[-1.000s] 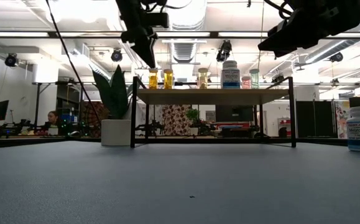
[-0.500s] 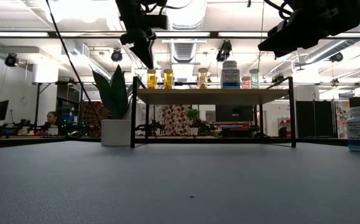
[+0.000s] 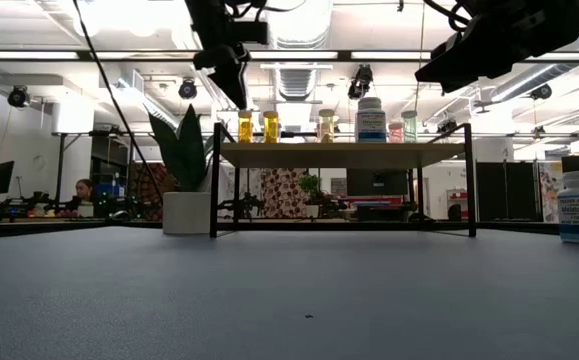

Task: Pick and place medicine bottles onto shelf by color
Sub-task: Put the orange medicine bottle on the shelf

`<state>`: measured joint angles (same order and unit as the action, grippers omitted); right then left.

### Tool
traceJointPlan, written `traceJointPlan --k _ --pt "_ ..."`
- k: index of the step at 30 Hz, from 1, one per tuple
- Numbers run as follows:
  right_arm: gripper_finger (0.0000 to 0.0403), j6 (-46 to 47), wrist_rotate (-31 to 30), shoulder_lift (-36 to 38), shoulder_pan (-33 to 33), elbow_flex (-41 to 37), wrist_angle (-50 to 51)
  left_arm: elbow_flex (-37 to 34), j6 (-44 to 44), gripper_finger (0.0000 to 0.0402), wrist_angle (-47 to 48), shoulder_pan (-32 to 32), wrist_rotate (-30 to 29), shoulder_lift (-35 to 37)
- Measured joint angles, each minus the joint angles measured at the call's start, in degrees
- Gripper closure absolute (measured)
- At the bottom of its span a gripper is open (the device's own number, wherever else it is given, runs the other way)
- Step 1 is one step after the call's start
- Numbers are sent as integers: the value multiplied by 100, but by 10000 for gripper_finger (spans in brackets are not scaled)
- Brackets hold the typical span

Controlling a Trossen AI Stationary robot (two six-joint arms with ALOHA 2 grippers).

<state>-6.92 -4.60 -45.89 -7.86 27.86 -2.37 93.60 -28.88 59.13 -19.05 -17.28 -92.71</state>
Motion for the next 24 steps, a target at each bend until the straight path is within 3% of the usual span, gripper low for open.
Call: traceJointPlan --k 24 --pt "390 50 0 0 0 0 12 -181 4 384 -415 -7 -15 181"
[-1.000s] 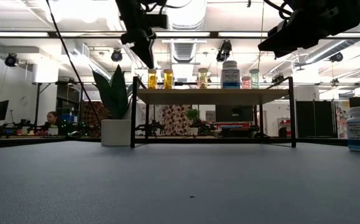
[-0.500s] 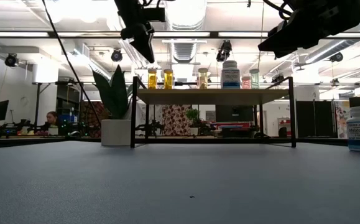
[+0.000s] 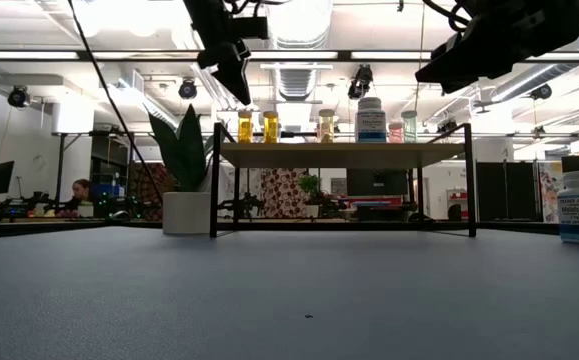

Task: Pick and place medicine bottles onto shelf by color
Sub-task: Put the orange medicine bottle on the shelf

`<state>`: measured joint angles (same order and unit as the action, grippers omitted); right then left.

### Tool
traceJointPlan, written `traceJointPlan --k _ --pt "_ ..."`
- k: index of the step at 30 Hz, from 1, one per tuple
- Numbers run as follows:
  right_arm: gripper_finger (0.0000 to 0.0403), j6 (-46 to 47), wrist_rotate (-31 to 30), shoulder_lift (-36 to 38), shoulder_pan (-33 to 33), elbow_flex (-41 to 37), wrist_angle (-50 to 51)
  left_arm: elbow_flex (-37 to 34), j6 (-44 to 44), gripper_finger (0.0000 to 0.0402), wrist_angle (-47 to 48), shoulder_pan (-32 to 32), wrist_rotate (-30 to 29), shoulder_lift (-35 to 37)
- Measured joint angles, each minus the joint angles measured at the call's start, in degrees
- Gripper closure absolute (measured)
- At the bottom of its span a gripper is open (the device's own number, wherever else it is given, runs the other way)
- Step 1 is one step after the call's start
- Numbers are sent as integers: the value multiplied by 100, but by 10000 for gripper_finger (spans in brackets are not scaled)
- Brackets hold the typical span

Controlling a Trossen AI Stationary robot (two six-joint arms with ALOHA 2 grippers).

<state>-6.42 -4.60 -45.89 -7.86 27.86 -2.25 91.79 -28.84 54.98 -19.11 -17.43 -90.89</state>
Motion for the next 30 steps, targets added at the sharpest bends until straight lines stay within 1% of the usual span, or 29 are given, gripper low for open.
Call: traceJointPlan --k 14,19,23,30 --pt "390 0 0 -2 0 0 41 -33 24 384 2 0 2 -55" --pt "390 0 0 -1 0 0 40 -40 146 384 221 -4 2 -55" --pt "390 1 0 -1 0 0 39 -110 149 384 185 -4 -3 -53" --pt "390 2 0 -2 0 0 34 -194 156 384 197 -4 -94 9"
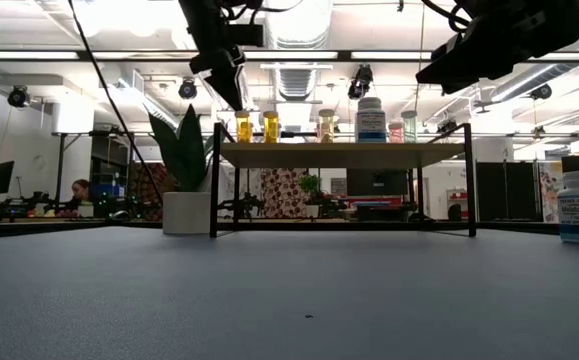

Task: Pick and place medicine bottles onto shelf by color
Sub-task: Put the orange medicine bottle on the shelf

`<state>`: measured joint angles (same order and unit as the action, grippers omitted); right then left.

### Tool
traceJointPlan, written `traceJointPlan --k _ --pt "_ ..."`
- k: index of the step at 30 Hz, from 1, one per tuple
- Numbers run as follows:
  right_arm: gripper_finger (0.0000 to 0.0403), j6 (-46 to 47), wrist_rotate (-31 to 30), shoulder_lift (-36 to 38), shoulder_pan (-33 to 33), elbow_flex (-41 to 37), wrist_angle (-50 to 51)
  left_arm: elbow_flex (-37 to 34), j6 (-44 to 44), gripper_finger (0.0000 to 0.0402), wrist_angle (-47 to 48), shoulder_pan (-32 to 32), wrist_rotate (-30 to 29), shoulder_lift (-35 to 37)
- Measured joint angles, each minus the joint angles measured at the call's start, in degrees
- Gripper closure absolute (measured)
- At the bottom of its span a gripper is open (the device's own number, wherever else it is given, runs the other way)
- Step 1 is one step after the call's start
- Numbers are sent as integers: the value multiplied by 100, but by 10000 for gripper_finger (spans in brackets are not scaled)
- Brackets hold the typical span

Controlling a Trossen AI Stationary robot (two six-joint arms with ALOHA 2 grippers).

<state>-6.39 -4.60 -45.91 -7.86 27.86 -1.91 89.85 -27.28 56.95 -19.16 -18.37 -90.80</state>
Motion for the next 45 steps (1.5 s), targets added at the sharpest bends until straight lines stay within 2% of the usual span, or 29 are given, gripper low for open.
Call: traceJointPlan --k 13,20,28,45 --pt "390 0 0 0 0 0 -2 -18 -6 384 -116 -2 7 91" --pt "390 -1 0 2 -1 0 -2 -72 -10 384 -602 -2 11 93" --pt "390 -2 0 1 -2 0 1 -313 -3 384 -633 -9 -2 100" --pt "390 43 2 1 -1 0 4 -310 -1 384 -520 -7 -148 119"
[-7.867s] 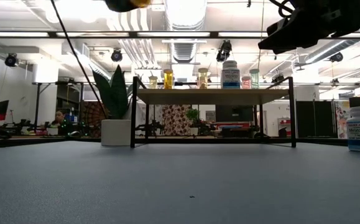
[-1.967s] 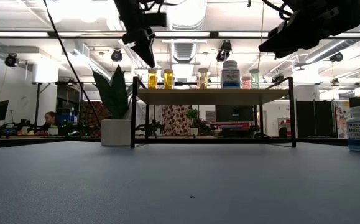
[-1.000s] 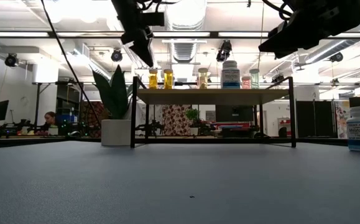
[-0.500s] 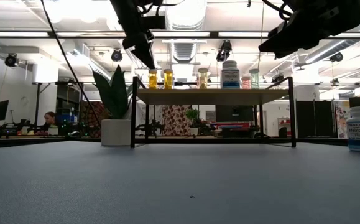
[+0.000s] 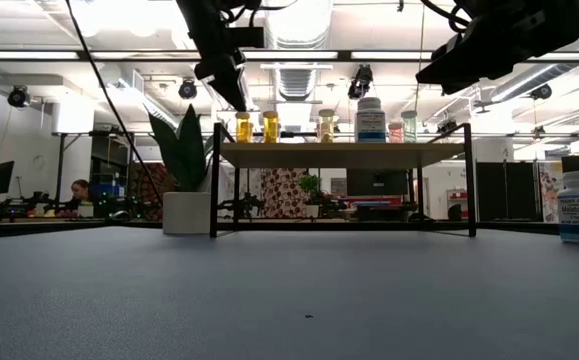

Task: Pick and place medicine bottles onto shelf by color
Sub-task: Put the orange medicine bottle on the shelf, then adjust the orange medicine bottle on the shelf

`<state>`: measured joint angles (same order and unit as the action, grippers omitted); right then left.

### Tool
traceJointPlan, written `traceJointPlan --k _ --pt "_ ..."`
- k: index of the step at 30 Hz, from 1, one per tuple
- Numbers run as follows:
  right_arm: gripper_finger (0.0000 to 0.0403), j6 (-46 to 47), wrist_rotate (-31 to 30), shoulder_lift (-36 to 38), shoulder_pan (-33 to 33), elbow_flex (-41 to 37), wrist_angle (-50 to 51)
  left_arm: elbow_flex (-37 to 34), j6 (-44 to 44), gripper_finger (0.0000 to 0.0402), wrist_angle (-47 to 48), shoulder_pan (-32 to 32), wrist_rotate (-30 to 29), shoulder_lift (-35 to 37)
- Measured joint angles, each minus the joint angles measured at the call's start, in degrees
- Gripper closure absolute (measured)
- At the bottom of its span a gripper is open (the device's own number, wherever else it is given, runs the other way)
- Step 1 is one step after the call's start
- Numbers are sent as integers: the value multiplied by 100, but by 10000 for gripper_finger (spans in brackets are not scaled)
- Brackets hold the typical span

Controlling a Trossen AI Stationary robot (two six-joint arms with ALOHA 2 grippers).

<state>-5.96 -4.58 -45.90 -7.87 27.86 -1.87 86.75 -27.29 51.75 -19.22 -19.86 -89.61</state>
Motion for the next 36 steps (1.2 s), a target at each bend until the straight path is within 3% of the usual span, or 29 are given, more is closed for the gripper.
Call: traceJointPlan --k 19,24,32,36 --pt "390 -69 -2 0 1 0 0 95 236 384 -21 178 27 274" --pt "390 46 0 0 1 0 13 12 709 384 -121 670 682 574" --pt "390 -147 -2 -12 1 -44 -8 -1312 665 384 -2270 1296 717 801" --pt "390 -153 -2 -12 1 -46 -12 -1867 571 384 -3020 1290 -171 716"
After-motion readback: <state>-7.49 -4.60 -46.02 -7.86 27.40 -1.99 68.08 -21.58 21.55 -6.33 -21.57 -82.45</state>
